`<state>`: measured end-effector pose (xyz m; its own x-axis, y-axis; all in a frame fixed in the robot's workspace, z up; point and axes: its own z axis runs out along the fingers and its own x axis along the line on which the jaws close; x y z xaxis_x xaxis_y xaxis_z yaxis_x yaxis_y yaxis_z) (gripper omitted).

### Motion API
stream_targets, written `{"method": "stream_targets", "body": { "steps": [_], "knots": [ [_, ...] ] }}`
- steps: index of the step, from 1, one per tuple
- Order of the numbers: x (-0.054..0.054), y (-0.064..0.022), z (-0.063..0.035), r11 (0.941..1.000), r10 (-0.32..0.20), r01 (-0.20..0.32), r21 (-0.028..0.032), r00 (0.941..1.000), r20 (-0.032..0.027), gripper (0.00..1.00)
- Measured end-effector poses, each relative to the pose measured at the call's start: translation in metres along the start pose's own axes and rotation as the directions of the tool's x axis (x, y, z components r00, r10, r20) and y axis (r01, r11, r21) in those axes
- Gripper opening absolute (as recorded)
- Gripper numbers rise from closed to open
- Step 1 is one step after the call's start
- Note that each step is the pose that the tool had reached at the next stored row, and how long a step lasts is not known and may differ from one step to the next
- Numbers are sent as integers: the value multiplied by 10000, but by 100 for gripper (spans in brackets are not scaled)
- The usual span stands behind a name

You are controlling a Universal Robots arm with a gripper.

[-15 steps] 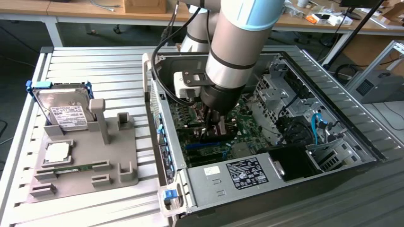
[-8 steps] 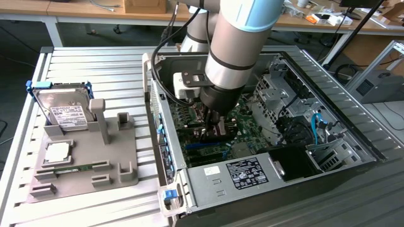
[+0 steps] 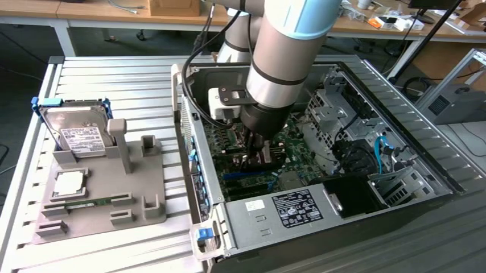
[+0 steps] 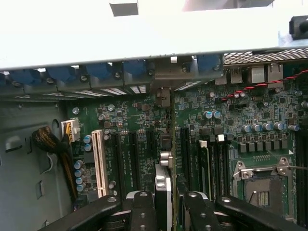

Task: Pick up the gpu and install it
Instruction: 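Insert the gpu into the slot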

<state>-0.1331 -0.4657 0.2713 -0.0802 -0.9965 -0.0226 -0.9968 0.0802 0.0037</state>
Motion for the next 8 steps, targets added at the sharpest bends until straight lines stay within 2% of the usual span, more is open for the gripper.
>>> {"method": "stream_targets", "body": {
  "steps": [8],
  "knots": [
    [2,24,6,10000,-1,1,2,10000,2,27]
  ]
}}
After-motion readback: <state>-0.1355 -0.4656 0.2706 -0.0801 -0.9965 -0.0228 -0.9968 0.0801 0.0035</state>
